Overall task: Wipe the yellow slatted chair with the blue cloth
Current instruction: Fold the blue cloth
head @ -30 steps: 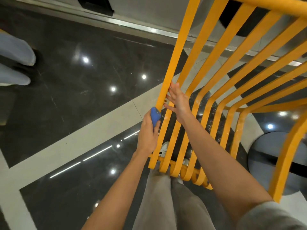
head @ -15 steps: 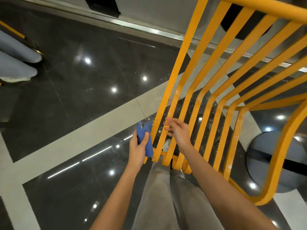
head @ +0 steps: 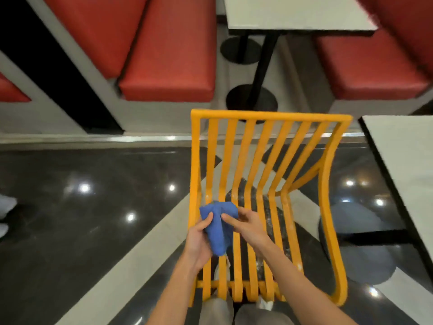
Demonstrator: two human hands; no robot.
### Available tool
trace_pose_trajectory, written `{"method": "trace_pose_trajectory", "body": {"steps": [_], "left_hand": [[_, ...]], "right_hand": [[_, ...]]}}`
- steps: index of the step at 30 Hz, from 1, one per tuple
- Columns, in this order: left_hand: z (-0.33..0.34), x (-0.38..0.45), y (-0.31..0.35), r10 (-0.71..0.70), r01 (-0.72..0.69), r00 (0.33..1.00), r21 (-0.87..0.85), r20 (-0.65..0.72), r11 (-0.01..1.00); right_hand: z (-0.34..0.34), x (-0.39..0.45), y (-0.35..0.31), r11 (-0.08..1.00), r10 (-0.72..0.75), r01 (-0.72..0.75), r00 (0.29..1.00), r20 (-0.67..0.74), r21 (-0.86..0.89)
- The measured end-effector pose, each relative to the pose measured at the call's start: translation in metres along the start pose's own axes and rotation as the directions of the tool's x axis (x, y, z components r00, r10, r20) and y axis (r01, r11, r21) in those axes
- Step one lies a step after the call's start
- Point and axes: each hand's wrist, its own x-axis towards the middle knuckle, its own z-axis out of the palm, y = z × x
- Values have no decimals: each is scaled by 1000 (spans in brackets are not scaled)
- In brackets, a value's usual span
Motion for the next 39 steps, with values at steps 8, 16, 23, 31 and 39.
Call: {"method": "trace_pose_trajectory", "body": {"steps": [8, 16, 23, 31, 39], "left_hand": [[137, 36, -6, -184, 81, 966, 462, 182, 883], [311, 80, -95, -402, 71, 869, 732, 288, 678], [453, 112, -183, -442, -121, 790, 814, 426, 568], [535, 158, -242, -199, -519, 797, 815, 570, 258], [531, 187, -265, -220, -687, 721, 635, 657, -353]], "right_hand": [[-122, -35, -40, 955, -25, 161, 882, -470, 250], [-284, -90, -43, 863, 101, 296, 693, -714, 409], [-415, -132, -30, 818, 141, 407, 543, -828, 406], [-486, -122, -5, 836, 175, 417, 415, -893, 357], [-492, -101, 35, 968, 156, 122, 387, -909, 218]]}}
